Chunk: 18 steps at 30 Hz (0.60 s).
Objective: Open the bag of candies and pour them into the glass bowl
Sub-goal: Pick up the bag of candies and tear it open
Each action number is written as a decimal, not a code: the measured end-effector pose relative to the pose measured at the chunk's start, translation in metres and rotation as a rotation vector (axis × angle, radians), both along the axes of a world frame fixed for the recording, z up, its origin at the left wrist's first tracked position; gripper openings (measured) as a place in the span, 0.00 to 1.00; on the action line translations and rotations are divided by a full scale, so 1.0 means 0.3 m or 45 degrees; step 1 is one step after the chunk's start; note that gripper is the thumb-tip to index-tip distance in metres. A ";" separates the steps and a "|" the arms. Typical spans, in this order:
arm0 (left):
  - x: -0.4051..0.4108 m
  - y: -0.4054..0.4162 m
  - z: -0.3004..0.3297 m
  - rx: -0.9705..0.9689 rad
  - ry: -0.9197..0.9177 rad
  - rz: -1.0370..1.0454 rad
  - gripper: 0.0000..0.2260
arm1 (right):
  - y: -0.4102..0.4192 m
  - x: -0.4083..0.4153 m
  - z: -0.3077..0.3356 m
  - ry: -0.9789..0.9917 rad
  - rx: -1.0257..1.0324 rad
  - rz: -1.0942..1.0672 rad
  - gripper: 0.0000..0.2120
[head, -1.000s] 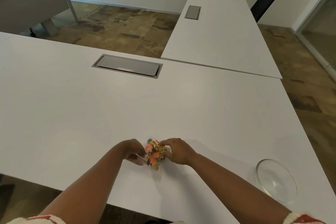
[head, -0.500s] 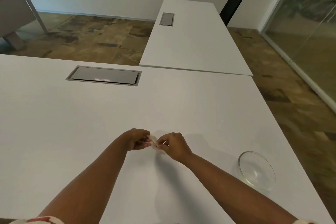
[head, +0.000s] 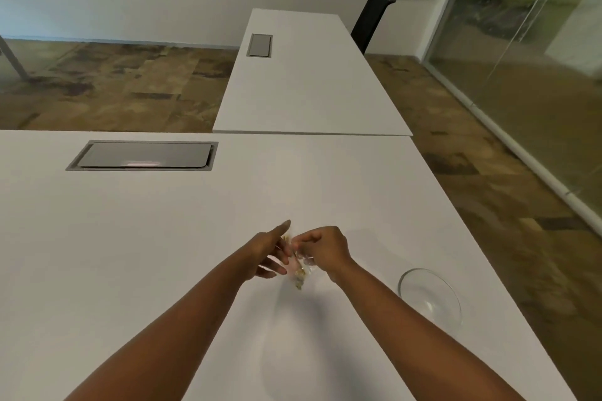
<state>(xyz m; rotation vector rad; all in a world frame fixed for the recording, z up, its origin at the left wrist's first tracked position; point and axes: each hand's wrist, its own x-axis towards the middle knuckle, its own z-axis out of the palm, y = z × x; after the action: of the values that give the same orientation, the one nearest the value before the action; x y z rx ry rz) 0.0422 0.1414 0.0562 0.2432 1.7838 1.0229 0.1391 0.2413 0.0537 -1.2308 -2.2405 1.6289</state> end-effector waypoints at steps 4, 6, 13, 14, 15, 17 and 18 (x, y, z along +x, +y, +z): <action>0.045 0.050 0.008 0.034 0.119 -0.066 0.20 | 0.020 0.022 0.016 -0.003 -0.006 -0.078 0.03; 0.053 0.073 0.006 0.045 0.138 -0.088 0.17 | 0.027 0.033 0.021 -0.004 0.009 -0.100 0.02; 0.071 0.125 0.004 0.064 0.154 -0.154 0.16 | 0.065 0.059 0.011 -0.009 -0.055 -0.168 0.09; 0.074 0.130 0.002 0.067 0.150 -0.159 0.16 | 0.068 0.064 0.012 -0.009 -0.071 -0.173 0.09; 0.076 0.135 0.001 0.070 0.152 -0.164 0.16 | 0.071 0.066 0.013 -0.007 -0.088 -0.177 0.09; 0.082 0.141 -0.002 0.098 0.156 -0.176 0.15 | 0.081 0.075 0.011 -0.001 -0.124 -0.185 0.10; 0.084 0.142 -0.007 0.124 0.150 -0.180 0.15 | 0.085 0.078 0.011 0.002 -0.151 -0.189 0.10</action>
<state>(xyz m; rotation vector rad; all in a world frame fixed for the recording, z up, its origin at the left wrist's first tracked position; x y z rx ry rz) 0.0674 0.1838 0.0540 0.4924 1.7961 1.0121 0.1625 0.2667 0.0570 -1.3870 -2.0227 1.7261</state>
